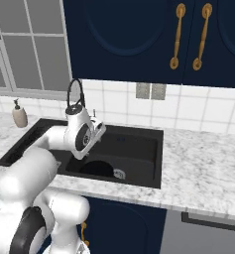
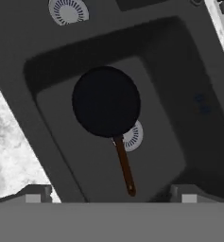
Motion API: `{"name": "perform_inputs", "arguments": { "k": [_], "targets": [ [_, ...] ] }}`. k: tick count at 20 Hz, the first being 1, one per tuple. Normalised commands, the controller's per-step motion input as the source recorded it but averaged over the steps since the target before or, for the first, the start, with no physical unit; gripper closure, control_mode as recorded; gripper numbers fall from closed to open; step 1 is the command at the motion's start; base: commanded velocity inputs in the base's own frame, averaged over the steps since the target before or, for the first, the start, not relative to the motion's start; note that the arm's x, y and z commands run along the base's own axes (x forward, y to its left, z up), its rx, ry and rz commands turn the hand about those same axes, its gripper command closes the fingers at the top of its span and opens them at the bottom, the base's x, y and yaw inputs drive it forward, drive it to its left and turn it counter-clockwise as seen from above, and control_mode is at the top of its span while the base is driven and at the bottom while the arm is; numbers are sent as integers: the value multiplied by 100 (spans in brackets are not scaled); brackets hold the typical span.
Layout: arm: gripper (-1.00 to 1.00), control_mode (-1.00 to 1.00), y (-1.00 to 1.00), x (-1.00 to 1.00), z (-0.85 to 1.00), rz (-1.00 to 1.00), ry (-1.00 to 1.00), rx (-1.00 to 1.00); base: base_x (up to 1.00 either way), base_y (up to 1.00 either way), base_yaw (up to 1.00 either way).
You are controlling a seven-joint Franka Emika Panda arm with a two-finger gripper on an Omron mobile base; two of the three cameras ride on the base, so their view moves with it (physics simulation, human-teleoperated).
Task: Pick the pan and sponge and place them into the sink. Then turn on the water.
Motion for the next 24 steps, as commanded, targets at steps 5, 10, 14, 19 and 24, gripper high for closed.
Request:
{"name": "perform_inputs", "arguments": {
  "k": [5,10,14,19,24],
  "targets": [
    [-100,-100,90,-1,65,-28,-16,0,0,0,0],
    [-100,-100,77,-7,59,-15,-5,3,0,0,0],
    [-100,-100,91,-10,46,-6,5,1,0,0,0],
    [-100,-100,100,-23,38,-3,16,0,0,0,0],
    [-100,-100,100,-14,29,0,22,0,0,0,0]
  ]
}}
